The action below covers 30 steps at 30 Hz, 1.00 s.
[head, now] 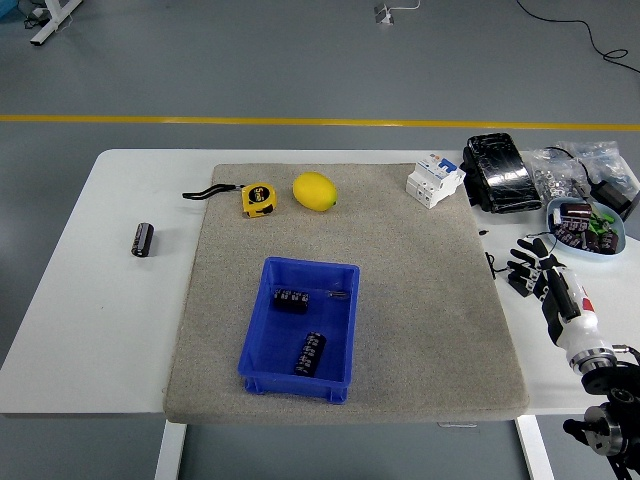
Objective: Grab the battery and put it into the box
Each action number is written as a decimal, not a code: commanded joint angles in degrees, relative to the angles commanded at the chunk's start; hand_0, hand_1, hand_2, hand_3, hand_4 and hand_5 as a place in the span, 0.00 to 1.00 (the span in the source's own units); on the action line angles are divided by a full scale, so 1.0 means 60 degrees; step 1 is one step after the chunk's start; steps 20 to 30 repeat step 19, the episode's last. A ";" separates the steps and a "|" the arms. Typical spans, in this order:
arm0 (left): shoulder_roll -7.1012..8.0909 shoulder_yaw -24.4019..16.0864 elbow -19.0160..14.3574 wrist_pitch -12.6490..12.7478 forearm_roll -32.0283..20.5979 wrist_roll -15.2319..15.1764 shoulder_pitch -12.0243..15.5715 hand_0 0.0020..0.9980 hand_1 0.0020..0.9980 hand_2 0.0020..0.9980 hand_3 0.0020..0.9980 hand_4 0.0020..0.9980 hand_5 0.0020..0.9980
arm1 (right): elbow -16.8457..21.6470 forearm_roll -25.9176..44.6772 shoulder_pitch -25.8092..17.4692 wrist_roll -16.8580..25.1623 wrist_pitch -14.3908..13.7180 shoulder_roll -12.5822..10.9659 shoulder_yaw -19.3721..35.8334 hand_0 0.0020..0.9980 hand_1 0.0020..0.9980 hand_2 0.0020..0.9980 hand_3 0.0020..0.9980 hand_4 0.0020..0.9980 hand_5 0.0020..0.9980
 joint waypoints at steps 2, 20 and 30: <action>0.0001 -0.0007 -0.0002 -0.0002 0.0007 0.0007 -0.0006 0.75 0.71 0.73 0.65 0.70 0.66 | 0.0027 -0.0047 -0.0007 0.0045 0.0055 -0.0006 0.0044 0.78 0.77 0.80 0.82 1.00 0.88; -0.0035 -0.0089 0.0011 -0.0009 0.0107 0.0059 0.0027 0.75 0.71 0.73 0.65 0.70 0.66 | 0.0076 -0.0291 -0.0019 0.0033 0.0136 0.0004 0.0124 0.78 0.78 0.82 0.83 1.00 0.88; -0.0035 -0.0089 0.0011 -0.0009 0.0107 0.0059 0.0027 0.75 0.71 0.73 0.65 0.70 0.66 | 0.0076 -0.0291 -0.0019 0.0033 0.0136 0.0004 0.0124 0.78 0.78 0.82 0.83 1.00 0.88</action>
